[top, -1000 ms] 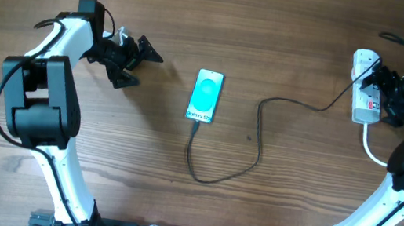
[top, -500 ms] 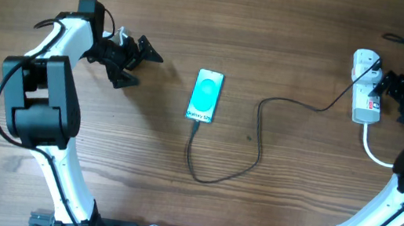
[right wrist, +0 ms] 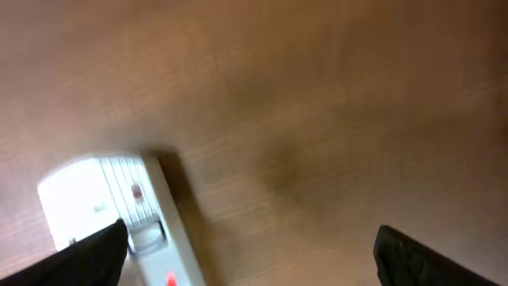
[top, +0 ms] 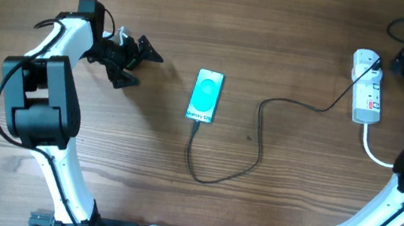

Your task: Plug charger to phone and switch on socket

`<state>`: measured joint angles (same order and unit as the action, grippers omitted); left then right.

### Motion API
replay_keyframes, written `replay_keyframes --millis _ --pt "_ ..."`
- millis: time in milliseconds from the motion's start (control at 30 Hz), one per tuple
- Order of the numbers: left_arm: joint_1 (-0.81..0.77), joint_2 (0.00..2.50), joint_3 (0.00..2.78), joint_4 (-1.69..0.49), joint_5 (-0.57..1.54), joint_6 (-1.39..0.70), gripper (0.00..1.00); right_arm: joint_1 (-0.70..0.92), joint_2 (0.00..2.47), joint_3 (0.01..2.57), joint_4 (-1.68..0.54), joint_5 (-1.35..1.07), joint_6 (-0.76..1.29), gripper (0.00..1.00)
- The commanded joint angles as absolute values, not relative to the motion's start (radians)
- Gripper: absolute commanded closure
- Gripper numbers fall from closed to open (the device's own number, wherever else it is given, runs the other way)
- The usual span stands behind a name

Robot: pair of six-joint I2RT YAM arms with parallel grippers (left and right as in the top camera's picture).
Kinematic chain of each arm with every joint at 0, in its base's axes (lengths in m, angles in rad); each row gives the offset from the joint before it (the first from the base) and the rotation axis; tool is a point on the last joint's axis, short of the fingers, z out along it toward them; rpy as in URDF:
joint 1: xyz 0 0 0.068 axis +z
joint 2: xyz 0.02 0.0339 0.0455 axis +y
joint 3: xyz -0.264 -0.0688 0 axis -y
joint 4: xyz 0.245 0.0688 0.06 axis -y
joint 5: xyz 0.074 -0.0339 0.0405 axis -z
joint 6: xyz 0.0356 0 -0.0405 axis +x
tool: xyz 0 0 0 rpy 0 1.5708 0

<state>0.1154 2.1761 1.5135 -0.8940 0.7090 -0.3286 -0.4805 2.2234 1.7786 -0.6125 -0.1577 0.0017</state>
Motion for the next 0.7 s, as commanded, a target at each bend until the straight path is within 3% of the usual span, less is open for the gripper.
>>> replay_keyframes --millis 0,667 --pt "0.121 2.225 1.494 -0.891 0.631 -0.326 0.00 -0.475 2.222 1.785 -0.542 -0.182 0.001 0.00" --pt "0.121 2.225 1.494 -0.891 0.630 -0.326 0.00 -0.475 2.222 1.785 -0.524 -0.182 0.001 0.01"
